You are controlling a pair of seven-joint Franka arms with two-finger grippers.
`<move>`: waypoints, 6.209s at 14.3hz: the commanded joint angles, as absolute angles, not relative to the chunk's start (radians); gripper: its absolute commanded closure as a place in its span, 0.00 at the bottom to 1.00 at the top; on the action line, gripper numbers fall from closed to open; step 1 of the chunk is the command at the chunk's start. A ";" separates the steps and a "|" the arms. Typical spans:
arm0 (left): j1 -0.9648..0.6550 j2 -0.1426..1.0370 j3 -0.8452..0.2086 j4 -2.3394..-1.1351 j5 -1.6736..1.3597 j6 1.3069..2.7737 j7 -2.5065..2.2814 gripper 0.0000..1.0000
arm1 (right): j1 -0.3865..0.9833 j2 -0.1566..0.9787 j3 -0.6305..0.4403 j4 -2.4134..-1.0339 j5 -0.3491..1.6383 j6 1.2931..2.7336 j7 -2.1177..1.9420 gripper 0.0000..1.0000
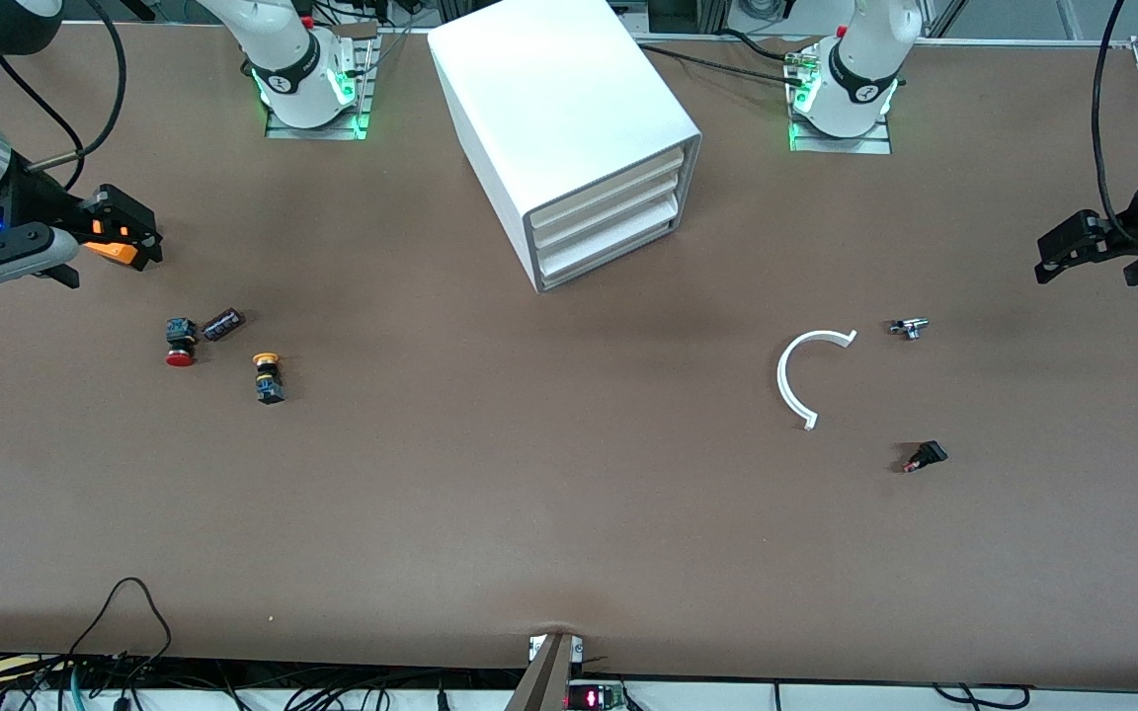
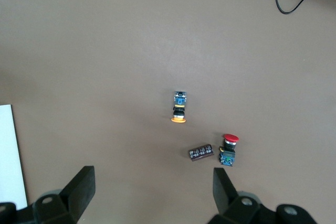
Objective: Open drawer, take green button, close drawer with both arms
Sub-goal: 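Reach the left gripper toward the handle of the white cabinet drawer, then grasp the lowest drawer's handle with the left gripper, then pull the drawer open with the left gripper while the right gripper approaches, then grasp the green button in the drawer with the right gripper while the left withdraws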
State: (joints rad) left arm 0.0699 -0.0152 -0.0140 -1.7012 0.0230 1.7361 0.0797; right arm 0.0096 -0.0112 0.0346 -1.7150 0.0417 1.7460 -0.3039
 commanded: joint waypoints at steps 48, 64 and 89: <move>-0.319 0.741 -0.138 -2.045 -1.397 1.704 1.218 0.62 | -0.003 0.046 0.043 -1.712 0.034 1.704 -0.324 0.01; -0.278 0.738 -0.109 -1.982 -1.349 1.704 1.115 0.88 | 0.006 0.074 0.051 -1.697 0.044 1.726 -0.319 0.03; 0.113 0.678 -0.109 -1.668 -0.763 1.480 0.631 0.00 | 0.754 0.770 0.041 -1.108 -0.026 1.916 1.039 0.03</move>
State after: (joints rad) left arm 0.0826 0.7151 -0.1016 -1.7144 -0.8664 1.5139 0.6782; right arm 0.7019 0.6794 0.0541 -1.2001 0.0063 1.9069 0.9308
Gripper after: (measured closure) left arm 0.000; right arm 0.022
